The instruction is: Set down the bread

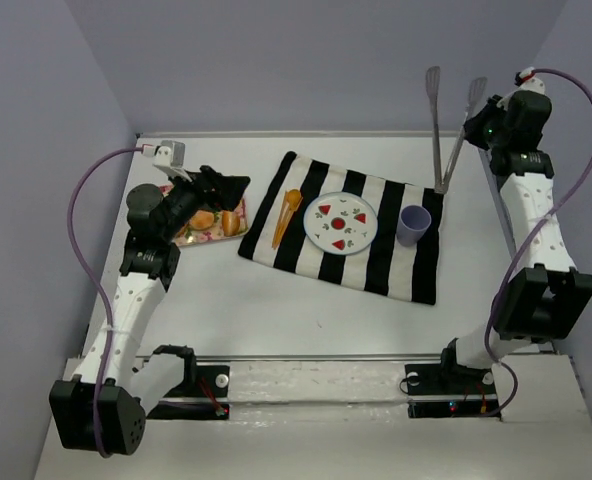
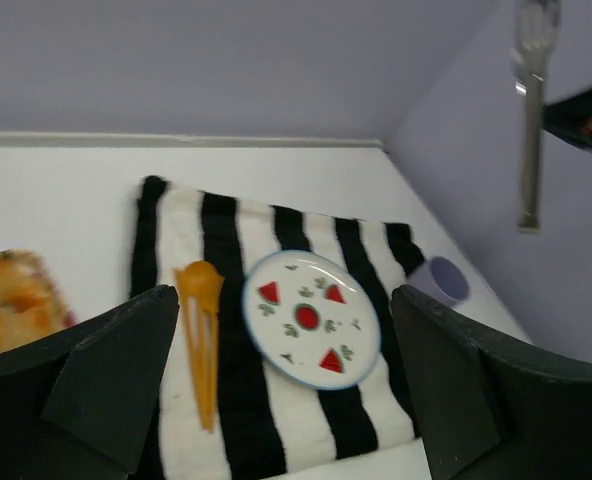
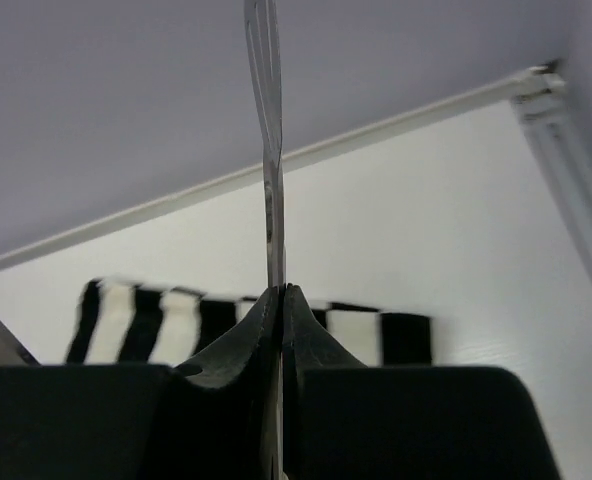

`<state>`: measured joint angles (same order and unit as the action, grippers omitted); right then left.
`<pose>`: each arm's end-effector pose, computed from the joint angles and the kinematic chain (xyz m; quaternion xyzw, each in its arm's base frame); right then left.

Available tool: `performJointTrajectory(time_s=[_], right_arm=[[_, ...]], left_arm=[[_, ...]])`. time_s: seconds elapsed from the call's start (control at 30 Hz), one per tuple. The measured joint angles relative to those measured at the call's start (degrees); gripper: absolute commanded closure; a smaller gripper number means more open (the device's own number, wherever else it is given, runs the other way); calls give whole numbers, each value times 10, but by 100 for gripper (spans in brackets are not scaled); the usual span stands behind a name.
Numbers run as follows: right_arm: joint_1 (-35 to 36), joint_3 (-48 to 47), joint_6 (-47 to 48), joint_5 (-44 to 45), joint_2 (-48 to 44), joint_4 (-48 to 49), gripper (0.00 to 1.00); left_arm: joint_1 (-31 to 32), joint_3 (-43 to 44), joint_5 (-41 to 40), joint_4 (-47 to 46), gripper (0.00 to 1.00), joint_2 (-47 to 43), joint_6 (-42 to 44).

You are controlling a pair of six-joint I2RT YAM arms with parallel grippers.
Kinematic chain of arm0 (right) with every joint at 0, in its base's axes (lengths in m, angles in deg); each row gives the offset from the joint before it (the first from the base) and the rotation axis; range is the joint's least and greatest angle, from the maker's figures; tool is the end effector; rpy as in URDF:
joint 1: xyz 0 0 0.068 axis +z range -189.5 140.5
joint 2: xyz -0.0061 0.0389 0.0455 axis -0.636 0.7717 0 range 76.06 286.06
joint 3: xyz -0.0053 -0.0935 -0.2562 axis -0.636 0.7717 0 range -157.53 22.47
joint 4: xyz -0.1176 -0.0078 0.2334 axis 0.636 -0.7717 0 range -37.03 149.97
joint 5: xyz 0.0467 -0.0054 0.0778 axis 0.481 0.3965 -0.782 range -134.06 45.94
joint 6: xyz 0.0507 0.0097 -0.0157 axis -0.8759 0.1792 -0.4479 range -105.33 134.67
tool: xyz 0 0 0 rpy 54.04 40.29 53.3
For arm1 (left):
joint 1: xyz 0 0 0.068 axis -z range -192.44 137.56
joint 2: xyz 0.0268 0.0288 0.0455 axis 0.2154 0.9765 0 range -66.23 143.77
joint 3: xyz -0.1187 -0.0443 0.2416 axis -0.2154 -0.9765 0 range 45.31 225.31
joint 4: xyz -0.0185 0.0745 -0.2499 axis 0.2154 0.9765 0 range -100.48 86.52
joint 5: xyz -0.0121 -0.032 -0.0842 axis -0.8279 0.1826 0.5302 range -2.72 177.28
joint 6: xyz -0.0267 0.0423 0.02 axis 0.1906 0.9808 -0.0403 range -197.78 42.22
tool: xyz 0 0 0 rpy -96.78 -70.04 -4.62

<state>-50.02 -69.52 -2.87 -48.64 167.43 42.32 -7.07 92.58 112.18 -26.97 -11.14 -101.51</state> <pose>0.3696 -0.0657 0.4080 0.1718 0.7851 0.0684 0.5911 0.2225 -0.0360 0.3722 0.0599 0.6542 -0.3221 0.6817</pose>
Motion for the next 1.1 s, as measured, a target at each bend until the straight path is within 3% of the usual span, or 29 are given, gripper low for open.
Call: performJointTrajectory(time_s=[0.13,0.33,0.53,0.67,0.87,1.1], right_arm=[[77,76,-41,-120,-55,64,93],[192,159,-136,-293,-63,180,93],[219,211,-300,-426,-63,379,93],[226,239,-410,-465,-57,531,93],[256,244,-503,-473,-28,664,93],[271,245,-532,-448,-14,700,93]], left_arm=[[70,-7,101,-99,1,38,-8],[184,-1,171,-219,1,129,-6],[212,19,233,-366,1,252,-50],[223,20,261,-480,1,304,-120],[245,29,263,-536,1,315,-172],[258,43,259,-560,1,315,-200]])
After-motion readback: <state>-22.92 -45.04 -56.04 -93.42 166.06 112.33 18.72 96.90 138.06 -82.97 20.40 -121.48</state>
